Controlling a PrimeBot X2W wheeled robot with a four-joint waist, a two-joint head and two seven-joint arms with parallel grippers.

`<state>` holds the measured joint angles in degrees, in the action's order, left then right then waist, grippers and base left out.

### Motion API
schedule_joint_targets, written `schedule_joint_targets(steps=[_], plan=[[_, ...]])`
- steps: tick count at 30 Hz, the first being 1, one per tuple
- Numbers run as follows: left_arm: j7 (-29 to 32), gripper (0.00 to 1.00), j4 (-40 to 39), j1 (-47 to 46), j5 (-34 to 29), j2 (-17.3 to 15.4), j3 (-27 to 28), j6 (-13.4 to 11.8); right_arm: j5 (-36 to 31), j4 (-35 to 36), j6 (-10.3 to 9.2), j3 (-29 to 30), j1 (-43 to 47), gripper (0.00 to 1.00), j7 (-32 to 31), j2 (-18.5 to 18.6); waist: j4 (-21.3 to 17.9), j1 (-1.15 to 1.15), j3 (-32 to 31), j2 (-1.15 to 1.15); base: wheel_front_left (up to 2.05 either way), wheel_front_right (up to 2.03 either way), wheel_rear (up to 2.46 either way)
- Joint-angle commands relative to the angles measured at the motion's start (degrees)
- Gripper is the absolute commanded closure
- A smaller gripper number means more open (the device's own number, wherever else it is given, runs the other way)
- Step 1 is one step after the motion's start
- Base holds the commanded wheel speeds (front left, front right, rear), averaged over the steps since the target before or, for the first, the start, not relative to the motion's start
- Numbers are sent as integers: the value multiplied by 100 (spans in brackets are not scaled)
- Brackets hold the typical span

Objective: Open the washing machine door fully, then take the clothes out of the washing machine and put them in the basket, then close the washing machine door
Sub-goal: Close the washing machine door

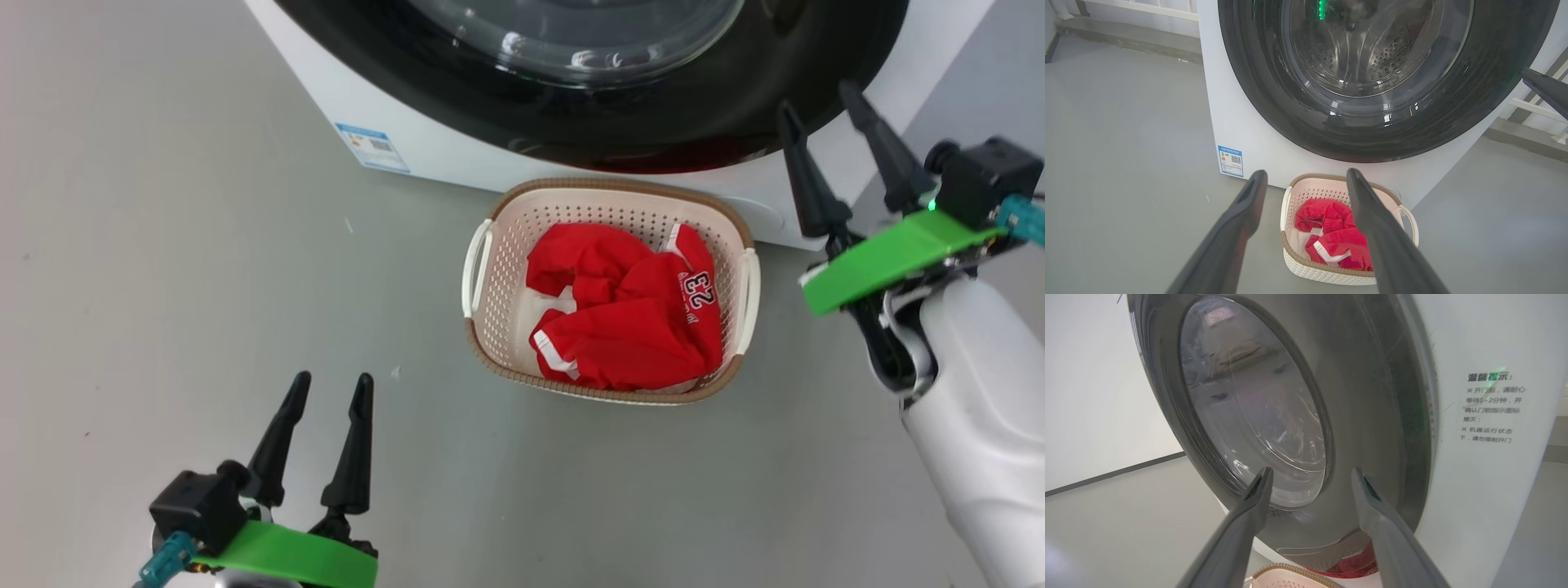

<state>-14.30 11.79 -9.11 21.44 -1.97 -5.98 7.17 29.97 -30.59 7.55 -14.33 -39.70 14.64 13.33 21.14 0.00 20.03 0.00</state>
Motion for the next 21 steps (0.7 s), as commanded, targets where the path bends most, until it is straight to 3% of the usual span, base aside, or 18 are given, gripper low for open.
schedule_joint_targets(steps=[1,21], plan=[[-70,0,-90,89,-62,-91,233,32,-12,176,-6,-100,148,0,36,-32,-116,0,-131,0,0,0,0],[-70,0,146,526,-181,-406,464,32,-7,640,-6,151,2398,0,36,-48,-882,0,-1009,0,0,0,0]])
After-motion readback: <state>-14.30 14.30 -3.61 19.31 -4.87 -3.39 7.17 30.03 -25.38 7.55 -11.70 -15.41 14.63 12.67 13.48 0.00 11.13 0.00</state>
